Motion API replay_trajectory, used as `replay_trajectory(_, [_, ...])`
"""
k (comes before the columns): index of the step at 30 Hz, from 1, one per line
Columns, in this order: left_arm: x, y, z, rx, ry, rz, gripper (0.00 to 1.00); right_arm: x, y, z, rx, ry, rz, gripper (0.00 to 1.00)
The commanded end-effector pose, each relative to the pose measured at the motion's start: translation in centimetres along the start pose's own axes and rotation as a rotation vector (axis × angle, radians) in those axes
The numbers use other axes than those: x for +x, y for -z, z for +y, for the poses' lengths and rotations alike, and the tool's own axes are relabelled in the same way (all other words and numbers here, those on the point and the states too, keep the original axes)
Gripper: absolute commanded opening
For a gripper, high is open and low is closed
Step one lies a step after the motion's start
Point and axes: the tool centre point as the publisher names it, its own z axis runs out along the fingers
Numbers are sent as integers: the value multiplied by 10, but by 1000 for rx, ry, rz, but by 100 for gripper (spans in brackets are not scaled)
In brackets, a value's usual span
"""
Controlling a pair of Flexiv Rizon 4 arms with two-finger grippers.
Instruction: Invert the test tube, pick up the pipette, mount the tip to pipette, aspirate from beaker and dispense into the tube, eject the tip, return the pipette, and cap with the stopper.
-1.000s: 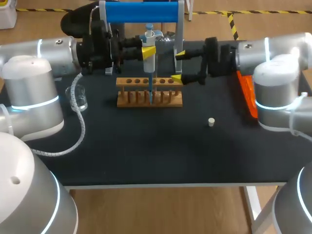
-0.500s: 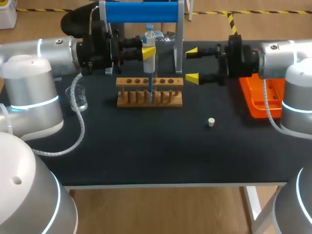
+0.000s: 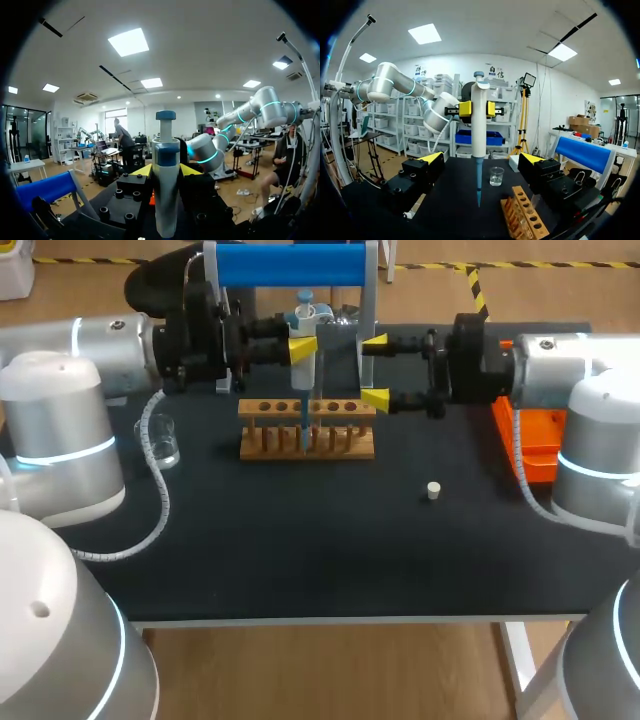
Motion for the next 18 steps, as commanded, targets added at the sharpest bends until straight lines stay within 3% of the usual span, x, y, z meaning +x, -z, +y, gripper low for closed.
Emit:
replay_trajectory(1, [1, 1, -1, -1, -1, -1, 0, 1, -21, 1, -15, 5, 6, 100])
replay_trajectory(13, [1, 1, -1, -1, -1, -1, 0, -1, -49, 10, -35, -54, 58, 100])
replay_trajectory(18, [1, 1, -1, -1, -1, -1, 0, -3, -57, 11, -26, -72, 76, 93])
